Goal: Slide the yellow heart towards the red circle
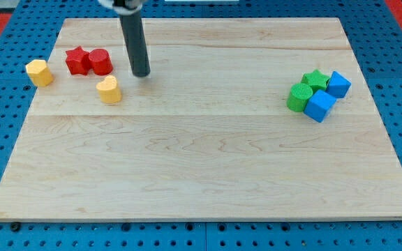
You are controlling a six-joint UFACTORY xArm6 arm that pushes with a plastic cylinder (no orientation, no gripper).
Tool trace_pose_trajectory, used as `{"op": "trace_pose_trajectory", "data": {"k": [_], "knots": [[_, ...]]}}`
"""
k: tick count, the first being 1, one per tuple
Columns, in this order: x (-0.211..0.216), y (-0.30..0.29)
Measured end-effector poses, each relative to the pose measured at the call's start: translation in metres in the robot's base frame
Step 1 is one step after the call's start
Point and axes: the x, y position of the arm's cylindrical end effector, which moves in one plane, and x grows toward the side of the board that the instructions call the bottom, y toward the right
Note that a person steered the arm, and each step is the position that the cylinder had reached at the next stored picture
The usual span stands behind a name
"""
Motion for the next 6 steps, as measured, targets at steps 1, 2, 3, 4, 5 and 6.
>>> {"op": "trace_pose_trajectory", "data": {"k": [1,2,3,4,5,6], "knots": [[0.059,-0.005],[0.096,-0.038],[0.095,-0.075],[0.075,-0.078],[0.047,-0.074],[0.025,-0.072]]}}
